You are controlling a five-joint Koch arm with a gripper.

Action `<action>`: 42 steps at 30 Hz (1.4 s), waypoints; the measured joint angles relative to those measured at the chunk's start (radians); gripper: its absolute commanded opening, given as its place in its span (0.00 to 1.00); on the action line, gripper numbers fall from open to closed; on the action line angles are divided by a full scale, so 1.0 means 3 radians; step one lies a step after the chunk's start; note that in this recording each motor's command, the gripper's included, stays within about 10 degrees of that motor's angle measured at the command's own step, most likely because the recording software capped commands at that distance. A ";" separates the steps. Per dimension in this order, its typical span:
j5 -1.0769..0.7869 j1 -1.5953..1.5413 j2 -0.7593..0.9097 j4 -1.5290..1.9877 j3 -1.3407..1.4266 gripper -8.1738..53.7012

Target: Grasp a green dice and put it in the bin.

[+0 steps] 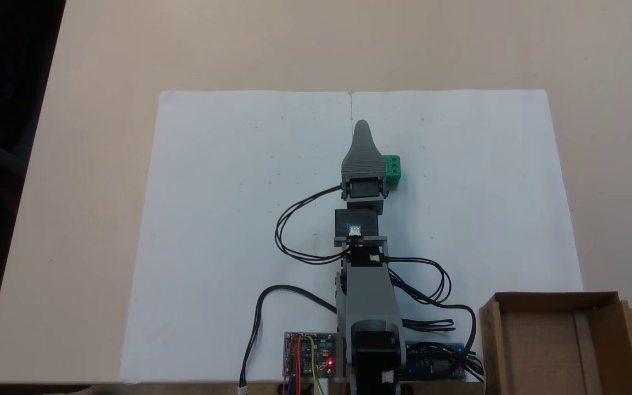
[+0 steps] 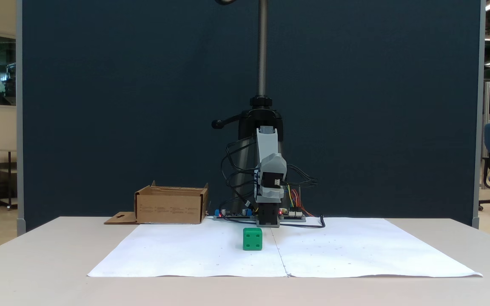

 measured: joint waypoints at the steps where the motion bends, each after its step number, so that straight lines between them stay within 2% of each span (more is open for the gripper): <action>1: 0.0000 0.0000 -0.0005 0.0000 0.0000 0.84; 11: 0.0000 0.0061 0.0000 0.0020 -0.0015 0.81; 16: 0.0000 0.0322 -0.0005 0.0486 -0.0210 0.82; 26: 0.0000 0.0419 0.0000 0.2608 -0.1324 0.85; 27: 0.0000 0.0419 0.0000 0.3068 -0.1652 0.85; 35: 0.0005 0.0179 0.0000 0.4587 -0.3134 0.84; 42: 0.0026 -0.0036 -0.0010 0.5814 -0.3319 0.84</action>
